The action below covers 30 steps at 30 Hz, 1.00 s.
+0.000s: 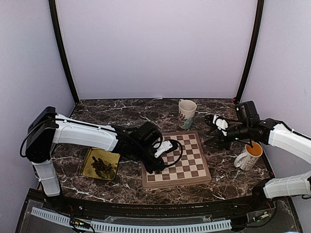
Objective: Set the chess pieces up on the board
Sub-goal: Place the pawn at f7.
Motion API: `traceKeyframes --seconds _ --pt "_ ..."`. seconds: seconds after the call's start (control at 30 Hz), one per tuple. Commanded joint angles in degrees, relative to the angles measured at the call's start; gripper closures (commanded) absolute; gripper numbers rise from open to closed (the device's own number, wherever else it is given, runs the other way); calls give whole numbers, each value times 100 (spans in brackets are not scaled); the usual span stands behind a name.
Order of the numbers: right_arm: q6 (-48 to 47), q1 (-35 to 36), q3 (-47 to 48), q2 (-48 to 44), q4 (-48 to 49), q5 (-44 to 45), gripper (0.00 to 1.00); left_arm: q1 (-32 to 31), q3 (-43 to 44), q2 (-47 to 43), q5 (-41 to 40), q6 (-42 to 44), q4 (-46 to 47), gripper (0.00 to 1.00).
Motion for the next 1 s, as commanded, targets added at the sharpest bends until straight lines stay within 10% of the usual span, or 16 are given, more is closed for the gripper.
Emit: traceKeyframes --seconds 0.0,0.97 --pt "60 -145 -87 -62 330 -73 53 -28 -343 -463 9 387 819 88" --pt "-63 -197 -163 94 387 -72 52 -116 -385 -21 399 746 872 87"
